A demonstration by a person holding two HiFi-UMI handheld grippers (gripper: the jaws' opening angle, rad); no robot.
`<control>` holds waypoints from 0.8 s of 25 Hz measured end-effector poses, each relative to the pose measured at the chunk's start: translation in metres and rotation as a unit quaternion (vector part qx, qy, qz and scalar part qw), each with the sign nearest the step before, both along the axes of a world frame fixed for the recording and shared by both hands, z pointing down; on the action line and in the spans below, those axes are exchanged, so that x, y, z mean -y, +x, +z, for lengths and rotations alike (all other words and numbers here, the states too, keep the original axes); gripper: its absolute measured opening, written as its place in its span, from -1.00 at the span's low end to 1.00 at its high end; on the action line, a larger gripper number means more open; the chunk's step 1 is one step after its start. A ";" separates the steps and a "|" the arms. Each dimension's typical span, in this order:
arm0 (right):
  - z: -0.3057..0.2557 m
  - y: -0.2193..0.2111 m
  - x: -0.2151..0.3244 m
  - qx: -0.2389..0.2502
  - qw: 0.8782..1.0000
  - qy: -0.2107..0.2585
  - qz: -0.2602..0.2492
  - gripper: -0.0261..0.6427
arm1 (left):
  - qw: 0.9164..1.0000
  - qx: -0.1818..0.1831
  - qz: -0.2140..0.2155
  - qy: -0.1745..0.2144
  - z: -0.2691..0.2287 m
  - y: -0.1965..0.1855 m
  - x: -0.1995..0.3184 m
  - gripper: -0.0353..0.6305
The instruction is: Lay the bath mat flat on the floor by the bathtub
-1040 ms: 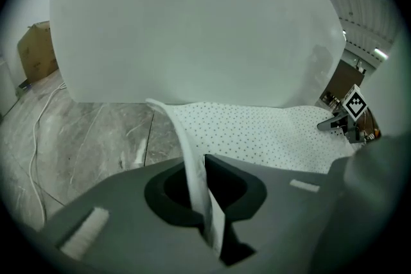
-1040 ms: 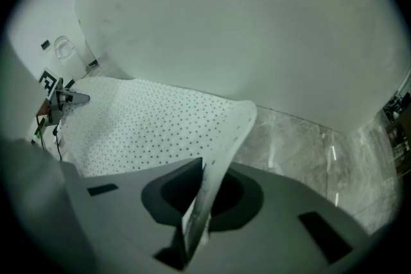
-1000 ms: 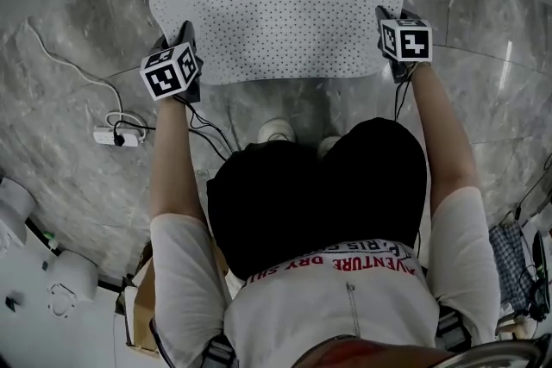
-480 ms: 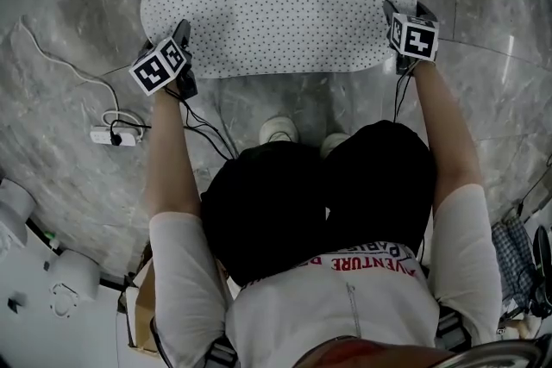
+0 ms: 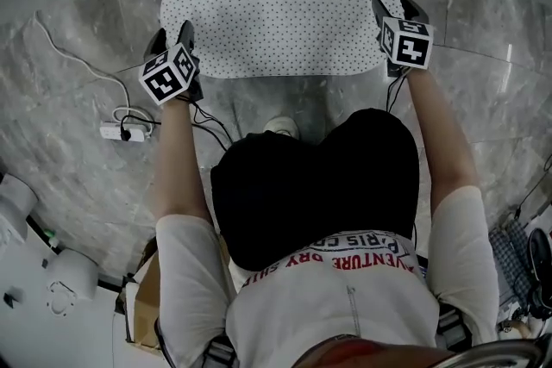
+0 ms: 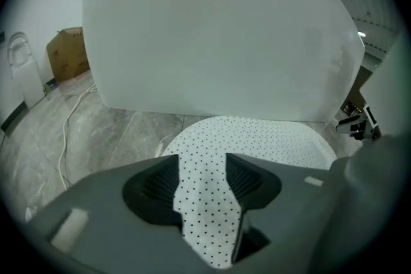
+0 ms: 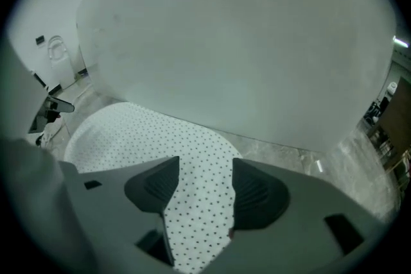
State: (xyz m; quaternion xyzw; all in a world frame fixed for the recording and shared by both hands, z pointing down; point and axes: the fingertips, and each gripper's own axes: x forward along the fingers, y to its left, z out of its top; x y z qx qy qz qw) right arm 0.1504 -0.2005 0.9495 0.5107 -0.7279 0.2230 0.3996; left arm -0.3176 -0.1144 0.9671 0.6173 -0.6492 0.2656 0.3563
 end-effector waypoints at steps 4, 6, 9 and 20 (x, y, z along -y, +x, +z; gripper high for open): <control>-0.042 -0.019 -0.004 0.012 1.000 -0.009 -0.016 -0.62 | 0.999 0.024 0.021 0.017 -0.053 0.015 0.010 -0.86; -0.073 -0.022 -0.006 0.016 1.000 -0.003 -0.012 -0.82 | 0.999 0.014 0.035 0.024 -0.085 0.030 0.013 -0.86; -0.131 -0.029 -0.012 0.018 0.999 0.020 -0.020 -0.89 | 0.998 -0.004 0.064 0.029 -0.139 0.053 0.010 -0.86; -0.406 -0.087 -0.041 0.099 0.991 0.062 -0.066 -0.89 | 0.979 -0.052 0.135 0.142 -0.446 0.122 0.028 -0.86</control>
